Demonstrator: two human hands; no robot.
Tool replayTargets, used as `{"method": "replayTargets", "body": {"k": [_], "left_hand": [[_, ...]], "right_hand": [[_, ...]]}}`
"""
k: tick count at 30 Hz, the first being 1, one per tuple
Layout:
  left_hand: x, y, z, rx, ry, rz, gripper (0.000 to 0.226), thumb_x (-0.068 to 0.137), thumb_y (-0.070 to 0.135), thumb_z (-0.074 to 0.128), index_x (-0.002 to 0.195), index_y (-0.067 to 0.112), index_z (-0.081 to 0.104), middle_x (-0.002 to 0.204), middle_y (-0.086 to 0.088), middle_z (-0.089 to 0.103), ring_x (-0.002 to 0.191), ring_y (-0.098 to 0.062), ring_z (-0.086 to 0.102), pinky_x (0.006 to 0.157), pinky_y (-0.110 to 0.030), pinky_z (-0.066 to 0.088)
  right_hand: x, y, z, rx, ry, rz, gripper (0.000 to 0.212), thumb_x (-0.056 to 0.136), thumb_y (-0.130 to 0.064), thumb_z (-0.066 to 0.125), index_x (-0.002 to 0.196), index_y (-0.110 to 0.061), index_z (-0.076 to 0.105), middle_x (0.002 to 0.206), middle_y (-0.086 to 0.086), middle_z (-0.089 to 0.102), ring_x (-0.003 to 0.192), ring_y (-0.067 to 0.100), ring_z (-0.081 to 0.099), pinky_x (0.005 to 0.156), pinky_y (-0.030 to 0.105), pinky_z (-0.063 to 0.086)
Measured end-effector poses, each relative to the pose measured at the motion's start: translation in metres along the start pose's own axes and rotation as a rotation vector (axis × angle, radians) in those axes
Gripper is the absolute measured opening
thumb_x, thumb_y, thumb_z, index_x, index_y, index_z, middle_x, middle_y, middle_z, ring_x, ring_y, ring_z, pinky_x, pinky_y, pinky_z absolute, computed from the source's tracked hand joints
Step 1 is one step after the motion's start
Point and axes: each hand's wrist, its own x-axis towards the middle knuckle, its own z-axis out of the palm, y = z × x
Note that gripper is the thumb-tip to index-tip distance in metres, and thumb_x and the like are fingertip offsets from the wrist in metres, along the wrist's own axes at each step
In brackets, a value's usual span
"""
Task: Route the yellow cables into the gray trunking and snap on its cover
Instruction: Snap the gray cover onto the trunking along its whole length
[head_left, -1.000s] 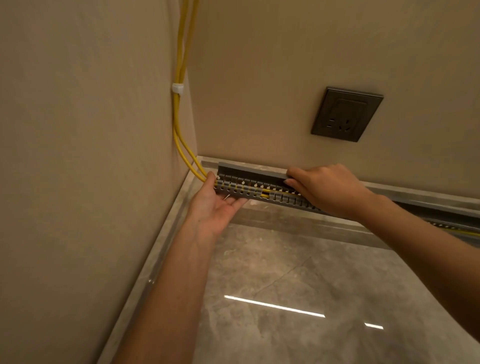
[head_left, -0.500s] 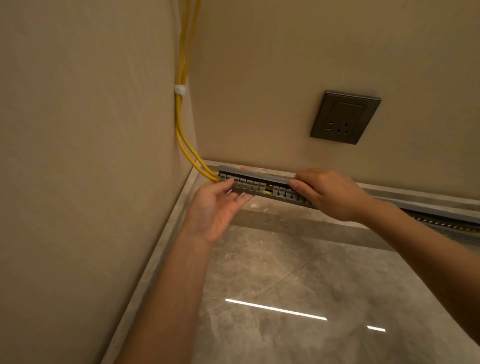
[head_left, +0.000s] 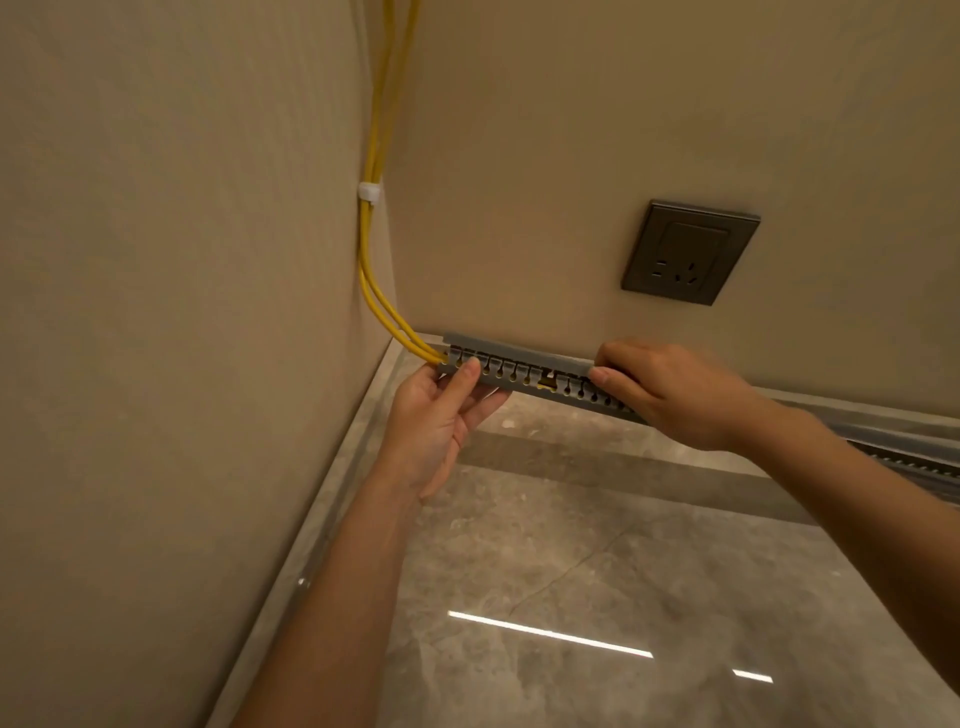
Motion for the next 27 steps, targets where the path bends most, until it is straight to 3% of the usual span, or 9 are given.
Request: {"method": "replayTargets", "body": {"k": [15,22,27], "left_hand": [[0.003,-0.004,-0.001,-0.063,-0.019,0.001,0.011,0.092,0.003,0.047,0.097,0.006,0.056,0.088,-0.010,0.072,0.085,-0.021,0.071,0.070,-0.029,0.058],[0.004,-0.003,0.000,-0.045,-0.051,0.022,0.015,0.093,0.004,0.046,0.104,0.005,0.056,0.099,-0.013,0.068,0.091,-0.022,0.068,0.073,-0.028,0.057],[0.000,-0.004,-0.002,-0.020,-0.069,0.057,0.016,0.094,0.005,0.044,0.103,0.003,0.056,0.098,-0.013,0.067,0.089,-0.020,0.068,0.075,-0.029,0.056]], "right_hand": [[-0.003,0.012,-0.001,0.106,-0.043,0.035,0.037,0.087,-0.061,0.026,0.089,-0.034,0.051,0.083,-0.009,0.050,0.074,0.012,0.051,0.067,0.041,0.047],[0.024,-0.032,0.002,0.061,0.202,-0.105,0.032,0.091,-0.048,0.046,0.110,-0.025,0.055,0.094,-0.008,0.052,0.084,0.012,0.049,0.068,0.034,0.047],[0.051,-0.051,0.007,0.269,0.235,-0.195,0.027,0.085,-0.036,0.065,0.099,-0.013,0.064,0.088,0.000,0.062,0.077,0.014,0.056,0.067,0.031,0.049]]}}
